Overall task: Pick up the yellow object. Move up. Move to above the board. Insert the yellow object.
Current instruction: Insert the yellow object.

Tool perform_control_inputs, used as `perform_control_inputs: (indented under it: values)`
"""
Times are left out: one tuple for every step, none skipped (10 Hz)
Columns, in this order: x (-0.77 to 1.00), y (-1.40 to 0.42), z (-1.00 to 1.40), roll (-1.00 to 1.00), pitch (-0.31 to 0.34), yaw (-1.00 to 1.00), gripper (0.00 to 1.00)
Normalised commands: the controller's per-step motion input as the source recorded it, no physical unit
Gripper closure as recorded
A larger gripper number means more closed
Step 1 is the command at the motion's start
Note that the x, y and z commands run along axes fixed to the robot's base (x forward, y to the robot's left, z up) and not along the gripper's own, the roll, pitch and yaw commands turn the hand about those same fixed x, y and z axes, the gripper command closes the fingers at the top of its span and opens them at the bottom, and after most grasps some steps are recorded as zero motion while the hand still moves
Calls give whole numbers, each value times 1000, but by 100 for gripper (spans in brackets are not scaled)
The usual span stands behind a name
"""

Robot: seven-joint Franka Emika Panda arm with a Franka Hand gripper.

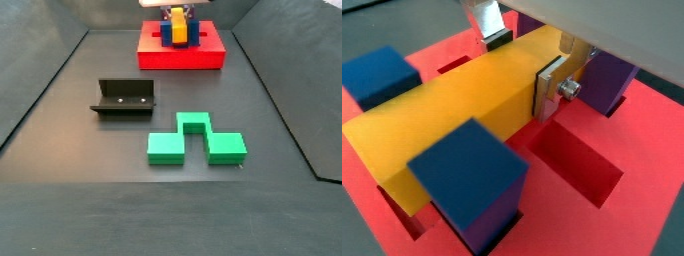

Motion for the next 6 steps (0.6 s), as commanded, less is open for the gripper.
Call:
perform_control_inputs:
  values:
    - [0, 69, -91, -257, 11, 0, 100]
    - [0, 23, -91, -189, 17, 0, 100]
    - [0, 0, -174, -117, 14, 0, 100]
    - [0, -9, -283, -19, 21, 0, 100]
    - [0, -43, -266, 0, 31, 0, 100]
    - [0, -46, -271, 0, 29, 0, 100]
